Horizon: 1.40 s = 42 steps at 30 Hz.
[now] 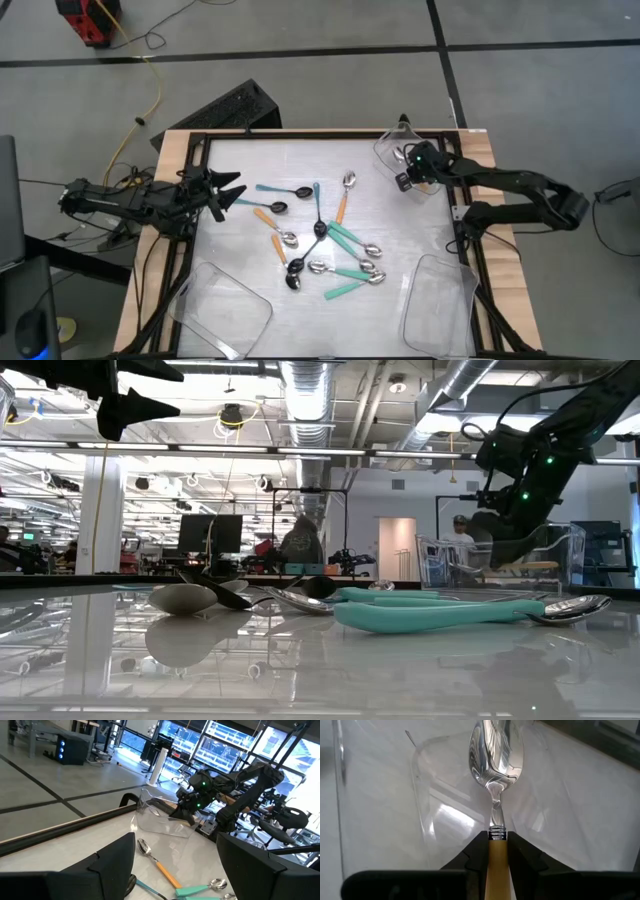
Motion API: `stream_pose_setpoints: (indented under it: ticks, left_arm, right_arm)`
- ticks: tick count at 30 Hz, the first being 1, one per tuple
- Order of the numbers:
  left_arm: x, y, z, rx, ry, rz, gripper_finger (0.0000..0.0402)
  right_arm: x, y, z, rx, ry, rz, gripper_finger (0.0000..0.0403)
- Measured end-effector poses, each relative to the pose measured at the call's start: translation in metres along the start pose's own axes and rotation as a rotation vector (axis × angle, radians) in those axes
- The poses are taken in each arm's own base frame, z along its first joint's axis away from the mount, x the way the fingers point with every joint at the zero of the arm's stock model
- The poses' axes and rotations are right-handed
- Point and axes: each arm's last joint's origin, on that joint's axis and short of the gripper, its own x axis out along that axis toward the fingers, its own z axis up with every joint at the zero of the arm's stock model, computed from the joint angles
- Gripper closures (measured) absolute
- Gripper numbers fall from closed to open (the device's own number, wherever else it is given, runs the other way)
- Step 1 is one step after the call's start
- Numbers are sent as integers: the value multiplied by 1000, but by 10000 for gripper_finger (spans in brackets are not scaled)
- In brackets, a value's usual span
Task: Sort silverware by color (type)
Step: Put the yellow spoon into the top transparent bin, then put the blue spoon into the bottom left transparent bin
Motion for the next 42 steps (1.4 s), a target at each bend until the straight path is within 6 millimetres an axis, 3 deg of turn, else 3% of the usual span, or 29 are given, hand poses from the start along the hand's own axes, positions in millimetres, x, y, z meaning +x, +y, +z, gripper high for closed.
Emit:
stream_pose_setpoints:
  ticks: [6, 17, 23, 31, 36, 42]
  left_arm:
    - [0, 0, 0, -1, 0, 0, 136]
    - [0, 0, 0, 0, 0, 0, 136]
    - [0, 0, 0, 12, 6, -9, 136]
    - [1, 1, -5, 56, 59, -23, 136]
    - [11, -4, -14, 99, 126, -12, 136]
    - [29, -8, -30, 154, 220, 45, 136]
  right_arm:
    - [1, 0, -1, -1, 8, -1, 314]
    - [1, 0, 0, 0, 8, 1, 252]
    - [-4, 0, 3, 7, -28, 11, 237]
    - [-39, 1, 30, 41, -195, 144, 241]
    - [-65, 2, 41, 37, -283, 290, 241]
    - [-95, 14, 44, -116, -395, 453, 241]
